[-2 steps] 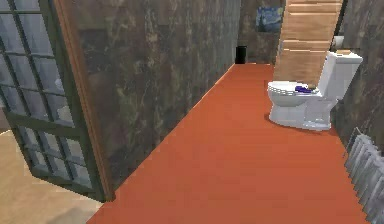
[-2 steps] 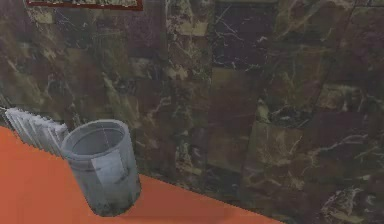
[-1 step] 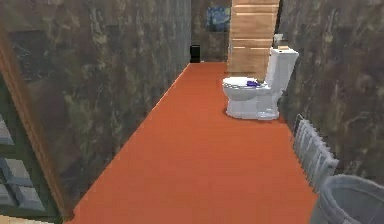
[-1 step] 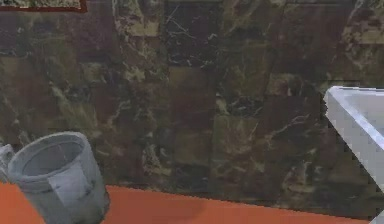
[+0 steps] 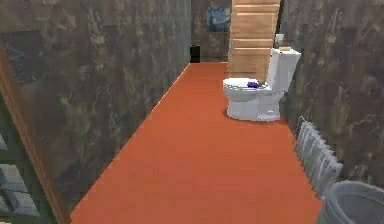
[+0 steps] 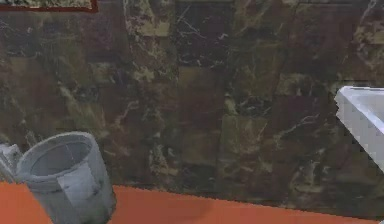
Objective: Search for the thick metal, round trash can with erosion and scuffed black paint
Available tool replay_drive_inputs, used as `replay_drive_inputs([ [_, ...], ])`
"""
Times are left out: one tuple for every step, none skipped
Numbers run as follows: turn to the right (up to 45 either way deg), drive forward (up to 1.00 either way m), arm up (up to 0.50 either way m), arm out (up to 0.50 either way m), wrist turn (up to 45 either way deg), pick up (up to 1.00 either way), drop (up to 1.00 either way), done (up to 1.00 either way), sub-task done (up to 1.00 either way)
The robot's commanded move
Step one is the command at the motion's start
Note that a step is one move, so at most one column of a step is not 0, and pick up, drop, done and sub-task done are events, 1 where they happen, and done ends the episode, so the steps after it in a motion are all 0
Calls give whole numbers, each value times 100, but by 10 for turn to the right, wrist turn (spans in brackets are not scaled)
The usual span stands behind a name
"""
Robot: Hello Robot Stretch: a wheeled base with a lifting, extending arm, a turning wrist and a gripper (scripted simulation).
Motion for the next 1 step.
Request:
replay_drive_inputs([
  [450,0,0,0,0,0,0,0,0],
])
